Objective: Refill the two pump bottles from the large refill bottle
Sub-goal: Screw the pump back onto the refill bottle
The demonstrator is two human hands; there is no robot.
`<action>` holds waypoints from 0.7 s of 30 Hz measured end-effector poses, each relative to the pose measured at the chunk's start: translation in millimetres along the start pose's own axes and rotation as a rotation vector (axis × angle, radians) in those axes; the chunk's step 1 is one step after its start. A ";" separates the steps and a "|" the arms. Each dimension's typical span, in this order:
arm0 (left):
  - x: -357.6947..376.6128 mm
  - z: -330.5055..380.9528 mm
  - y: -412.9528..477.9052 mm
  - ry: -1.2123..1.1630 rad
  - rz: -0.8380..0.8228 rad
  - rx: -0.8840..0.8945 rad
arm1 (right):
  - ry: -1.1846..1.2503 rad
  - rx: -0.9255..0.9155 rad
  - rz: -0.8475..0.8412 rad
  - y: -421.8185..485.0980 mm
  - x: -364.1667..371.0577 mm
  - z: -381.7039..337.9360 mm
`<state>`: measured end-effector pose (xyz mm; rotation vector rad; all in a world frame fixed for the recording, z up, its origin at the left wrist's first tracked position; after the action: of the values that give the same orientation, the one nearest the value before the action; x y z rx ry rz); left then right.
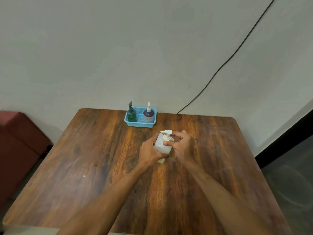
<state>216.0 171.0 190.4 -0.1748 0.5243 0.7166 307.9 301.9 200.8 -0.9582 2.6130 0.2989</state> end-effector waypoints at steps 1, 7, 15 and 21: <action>-0.3 0.8 -0.5 0.000 0.008 -0.003 | 0.004 0.002 0.008 0.1 1.0 1.3; 0.7 2.8 -2.3 0.004 0.032 0.004 | -0.014 0.039 0.040 0.7 3.9 10.6; 2.8 -4.2 -0.7 0.007 0.001 -0.015 | 0.084 0.018 -0.074 -0.3 1.9 0.6; 2.2 -9.4 4.0 -0.006 -0.038 -0.015 | 0.099 -0.030 -0.219 0.4 -5.4 -12.8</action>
<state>211.0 172.2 181.4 -0.1963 0.5092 0.6844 308.3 301.4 214.6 -1.2872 2.5658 0.2416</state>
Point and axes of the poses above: each hand's wrist, its own y-axis towards the middle knuckle, its own x-axis out of the palm, z = x × y, the point moved 5 cm from there along y, towards the middle knuckle, and after that the axes turned 6 degrees about -z, right-handed, at the moved point
